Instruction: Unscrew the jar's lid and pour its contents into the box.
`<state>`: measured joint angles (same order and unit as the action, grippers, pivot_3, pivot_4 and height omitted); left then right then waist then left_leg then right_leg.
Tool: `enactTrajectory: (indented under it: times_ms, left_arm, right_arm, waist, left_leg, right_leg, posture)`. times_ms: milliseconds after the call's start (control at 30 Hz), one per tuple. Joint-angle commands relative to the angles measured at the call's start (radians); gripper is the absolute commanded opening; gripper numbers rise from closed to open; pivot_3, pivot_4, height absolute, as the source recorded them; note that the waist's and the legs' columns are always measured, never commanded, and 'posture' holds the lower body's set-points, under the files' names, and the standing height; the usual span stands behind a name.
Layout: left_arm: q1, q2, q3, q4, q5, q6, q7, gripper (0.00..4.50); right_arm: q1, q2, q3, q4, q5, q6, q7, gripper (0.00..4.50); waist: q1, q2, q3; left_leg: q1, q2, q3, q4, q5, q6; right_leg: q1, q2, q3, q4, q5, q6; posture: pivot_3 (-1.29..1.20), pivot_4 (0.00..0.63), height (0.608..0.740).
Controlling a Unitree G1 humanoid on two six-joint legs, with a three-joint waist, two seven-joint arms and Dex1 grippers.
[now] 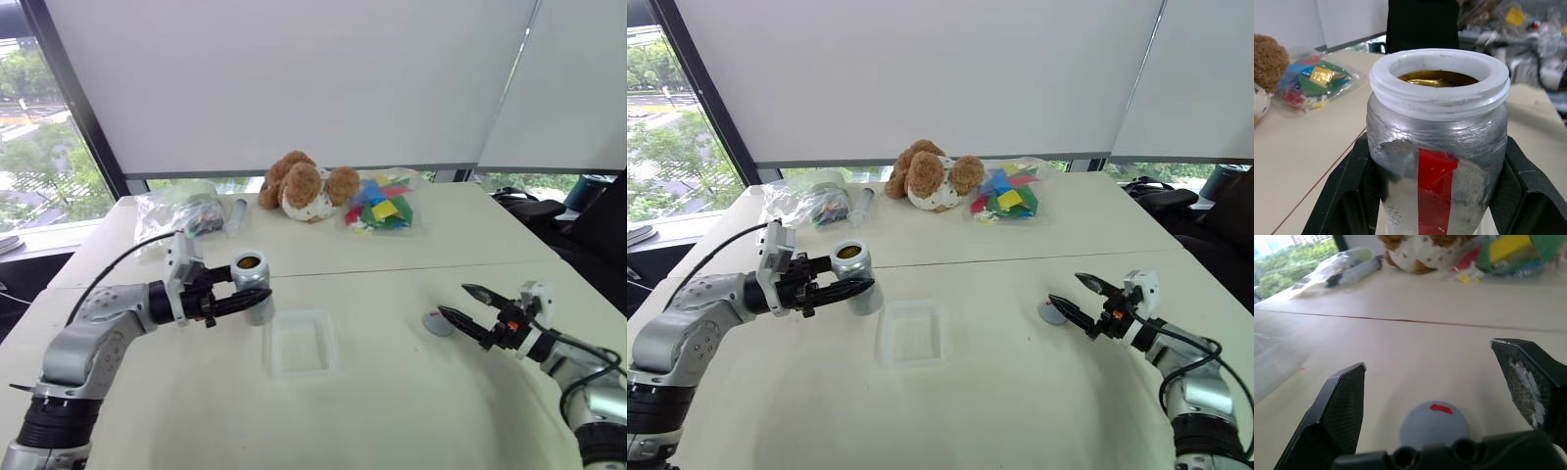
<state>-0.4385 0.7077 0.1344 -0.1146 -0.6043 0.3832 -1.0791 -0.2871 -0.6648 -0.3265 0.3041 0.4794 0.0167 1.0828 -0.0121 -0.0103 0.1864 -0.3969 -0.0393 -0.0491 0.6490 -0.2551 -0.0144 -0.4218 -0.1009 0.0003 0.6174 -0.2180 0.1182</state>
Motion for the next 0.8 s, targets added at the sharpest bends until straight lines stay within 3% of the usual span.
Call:
enactTrajectory:
  times_ms: [33,200,433,567,667,733,800]
  left_arm:
    - [-0.025,0.023,-0.005,0.048,0.100,-0.105,0.005,2.18]
    - [-0.037,0.034,-0.063,0.119,0.288,-0.282,0.040,2.18]
    - [-0.064,-0.019,-0.134,0.192,0.513,-0.568,0.172,2.18]
    - [-0.075,-0.045,-0.192,0.207,0.695,-0.603,0.321,2.18]
    - [-0.077,-0.018,-0.246,0.250,0.887,-0.792,0.454,2.18]
    - [-0.093,-0.009,-0.274,0.284,1.067,-0.898,0.645,2.18]
    - [-0.105,-0.024,-0.279,0.317,1.144,-0.936,0.764,2.18]
  right_arm:
    - [0.030,-0.020,0.018,-0.267,0.056,0.014,0.032,4.47]
    - [0.071,-0.069,0.095,-0.444,0.139,0.102,0.171,4.47]
    - [0.111,-0.062,0.115,-0.461,0.114,0.096,0.176,4.47]
    - [0.153,-0.057,0.110,-0.475,0.109,0.096,0.156,4.47]
    - [0.168,-0.055,0.105,-0.474,0.105,0.086,0.144,4.47]
    - [0.175,-0.049,0.106,-0.472,0.097,0.074,0.134,4.47]
    - [0.178,-0.044,0.109,-0.469,0.093,0.067,0.126,4.47]
  waist:
    - [-0.004,0.000,0.000]
    - [0.003,0.000,0.000]
    - [0.026,-0.001,0.000]
    - [0.026,-0.001,0.000]
    - [0.023,-0.001,0.000]
    - [0.024,-0.001,0.000]
    - [0.025,-0.001,0.000]
  left_leg:
    - [0.001,0.000,0.000,0.000,0.000,0.000]
    - [0.002,0.001,0.000,0.000,0.000,0.000]
    - [0.002,0.002,-0.001,0.001,0.000,0.000]
    - [0.002,0.001,-0.002,0.001,0.000,0.000]
    - [0.002,0.000,-0.001,0.001,0.000,0.000]
    - [0.003,0.000,0.000,0.000,0.000,0.000]
    - [0.003,0.000,-0.001,0.000,0.000,0.000]
  right_leg:
    - [0.000,0.000,0.000,0.000,0.000,0.000]
    - [0.002,0.001,0.000,-0.001,0.000,0.000]
    - [0.004,0.000,0.000,-0.003,0.000,0.000]
    - [0.005,0.000,0.000,-0.004,0.000,0.000]
    - [0.005,0.000,0.000,-0.003,0.000,0.000]
    - [0.005,0.000,0.000,-0.003,0.000,0.000]
    - [0.005,0.000,0.000,-0.003,0.000,0.000]
  posture:
    - [0.00,0.150,0.740]
    - [0.00,0.150,0.740]
    - [0.00,0.150,0.740]
    - [0.00,0.150,0.740]
    - [0.00,0.150,0.740]
    - [0.00,0.150,0.740]
    - [0.00,0.150,0.740]
